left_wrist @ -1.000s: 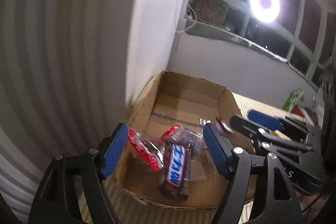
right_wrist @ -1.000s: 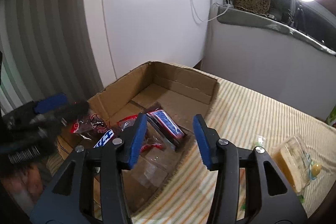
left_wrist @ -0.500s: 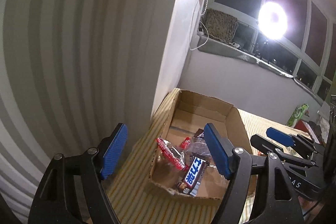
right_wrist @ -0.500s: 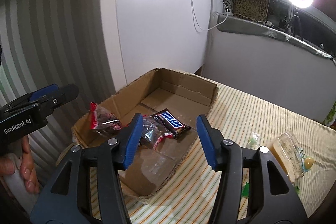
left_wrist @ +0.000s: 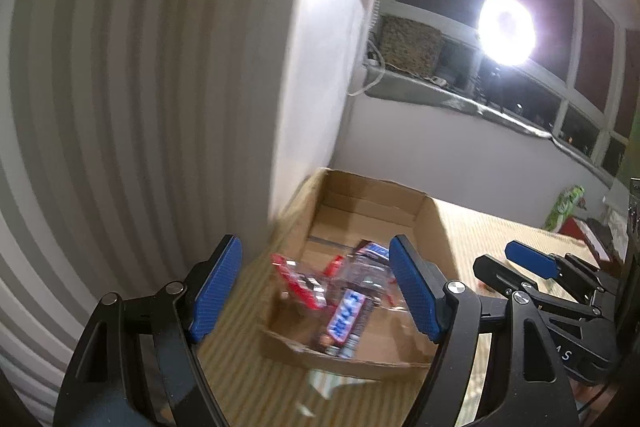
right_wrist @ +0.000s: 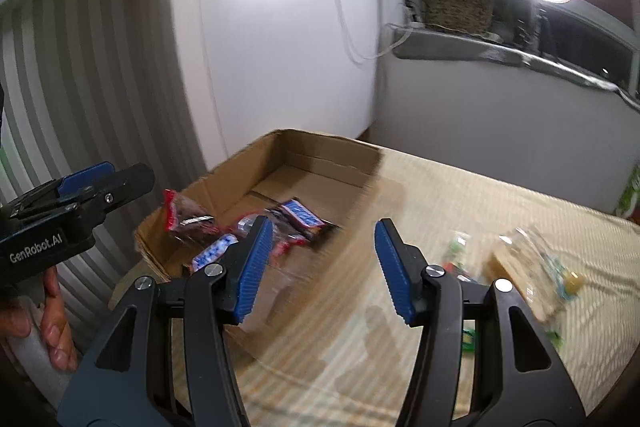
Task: Organize snacks
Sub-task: 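Move both open grippers back over the small candy packets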
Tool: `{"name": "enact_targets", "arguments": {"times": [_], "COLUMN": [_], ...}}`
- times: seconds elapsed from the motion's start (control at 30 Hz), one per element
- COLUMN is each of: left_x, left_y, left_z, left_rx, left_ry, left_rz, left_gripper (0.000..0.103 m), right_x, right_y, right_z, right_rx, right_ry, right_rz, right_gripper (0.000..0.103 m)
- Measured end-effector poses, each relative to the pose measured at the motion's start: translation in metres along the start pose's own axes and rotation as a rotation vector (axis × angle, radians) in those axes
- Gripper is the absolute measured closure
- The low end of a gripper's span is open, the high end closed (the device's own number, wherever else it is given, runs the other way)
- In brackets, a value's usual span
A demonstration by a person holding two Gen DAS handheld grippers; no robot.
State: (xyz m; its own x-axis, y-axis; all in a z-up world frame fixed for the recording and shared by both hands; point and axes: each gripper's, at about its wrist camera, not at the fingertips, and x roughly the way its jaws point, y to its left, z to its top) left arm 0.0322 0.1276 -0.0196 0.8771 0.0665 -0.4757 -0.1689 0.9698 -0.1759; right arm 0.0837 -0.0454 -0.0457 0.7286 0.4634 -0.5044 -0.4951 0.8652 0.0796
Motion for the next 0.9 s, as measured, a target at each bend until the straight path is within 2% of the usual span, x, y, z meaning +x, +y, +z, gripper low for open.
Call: {"name": "enact_targets", "arguments": {"times": [0.27,0.6,0.73,0.9], "left_x": [0.001,-0.005,-0.01,-0.021], "left_y": [-0.073,-0.167,-0.187,-0.187], "left_z": [-0.012,-0.038,-0.048,-0.051], "left_rx": [0.134,0.289,0.333,0.34], "left_ry": [0.021,0.04,0.047,0.04], "left_rz": [-0.075,-0.197,-0.237,-0.25], "left_gripper": [0.027,0.027,0.027,0.027], "right_x": [-0.051,-0.134,-0.151,-0.157], "right_y": [-0.066,-0.16,-0.167,-0.16], "right_z": [-0.028,-0.082,-0.089,-0.087], "right_rx": [0.119,0.289,0.309,0.293], "right_ry": [-0.042,-0.072,-0.079,-0.085], "right_rz": [-0.09,-0.287,-0.32,-0.317], "right_gripper": [0.047,0.043,0.041,0.041]}}
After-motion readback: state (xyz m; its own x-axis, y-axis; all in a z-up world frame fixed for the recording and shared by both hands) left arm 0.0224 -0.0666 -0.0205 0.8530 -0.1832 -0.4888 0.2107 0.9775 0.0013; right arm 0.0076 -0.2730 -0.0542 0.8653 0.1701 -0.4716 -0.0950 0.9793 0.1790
